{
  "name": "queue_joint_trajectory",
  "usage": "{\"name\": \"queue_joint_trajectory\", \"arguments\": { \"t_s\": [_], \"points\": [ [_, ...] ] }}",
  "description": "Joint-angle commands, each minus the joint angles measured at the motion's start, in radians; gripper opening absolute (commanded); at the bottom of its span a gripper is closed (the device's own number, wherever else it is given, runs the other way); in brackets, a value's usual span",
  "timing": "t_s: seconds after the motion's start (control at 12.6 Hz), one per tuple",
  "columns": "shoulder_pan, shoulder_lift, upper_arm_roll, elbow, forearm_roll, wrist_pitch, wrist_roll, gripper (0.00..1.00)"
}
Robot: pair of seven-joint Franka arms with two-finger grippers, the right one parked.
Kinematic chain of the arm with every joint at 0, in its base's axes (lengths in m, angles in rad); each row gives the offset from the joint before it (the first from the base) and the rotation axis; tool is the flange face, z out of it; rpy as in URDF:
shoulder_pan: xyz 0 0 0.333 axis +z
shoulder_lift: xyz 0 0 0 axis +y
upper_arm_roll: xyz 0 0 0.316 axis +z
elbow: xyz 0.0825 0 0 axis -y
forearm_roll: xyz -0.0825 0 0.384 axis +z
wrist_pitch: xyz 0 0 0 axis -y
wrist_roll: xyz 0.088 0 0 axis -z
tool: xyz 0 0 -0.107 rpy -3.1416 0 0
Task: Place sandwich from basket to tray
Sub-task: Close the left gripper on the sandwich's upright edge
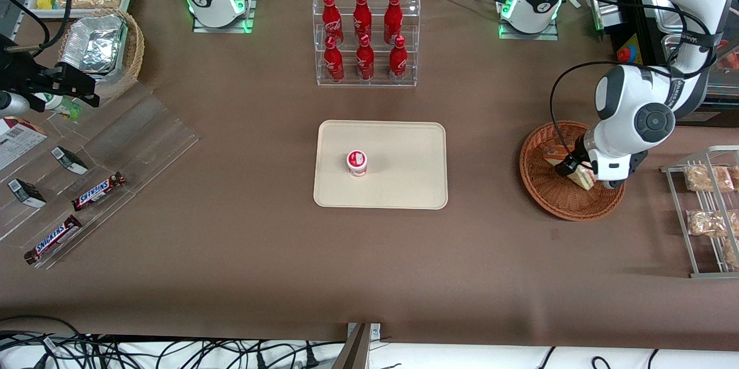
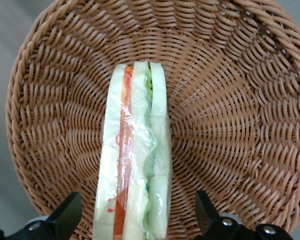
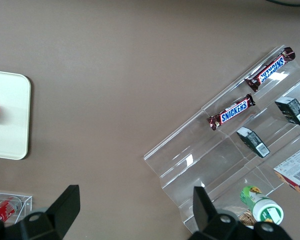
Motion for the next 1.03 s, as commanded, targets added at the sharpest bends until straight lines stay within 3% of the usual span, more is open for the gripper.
{"name": "queue_joint_trajectory", "arguments": {
  "t_s": [0.0, 0.16, 0.24, 0.32, 0.47, 0.55, 0.95],
  "points": [
    [0.004, -0.03, -0.002, -0.024, 0.026, -0.004, -0.019, 1.0],
    [0.008, -0.032, -0.002, -0.023, 0.026, -0.01, -0.02, 1.0],
    [0.008, -0.032, 0.0, -0.021, 0.026, -0.012, -0.02, 0.95],
    [0.008, -0.03, 0.0, -0.02, 0.024, -0.01, -0.02, 0.83],
    [0.01, -0.03, 0.001, -0.018, 0.024, -0.01, -0.02, 0.48],
    [0.01, -0.03, 0.001, -0.018, 0.024, -0.01, -0.02, 0.38],
    [0.008, -0.03, 0.001, 0.005, 0.026, -0.013, -0.006, 0.36]
  ]
}}
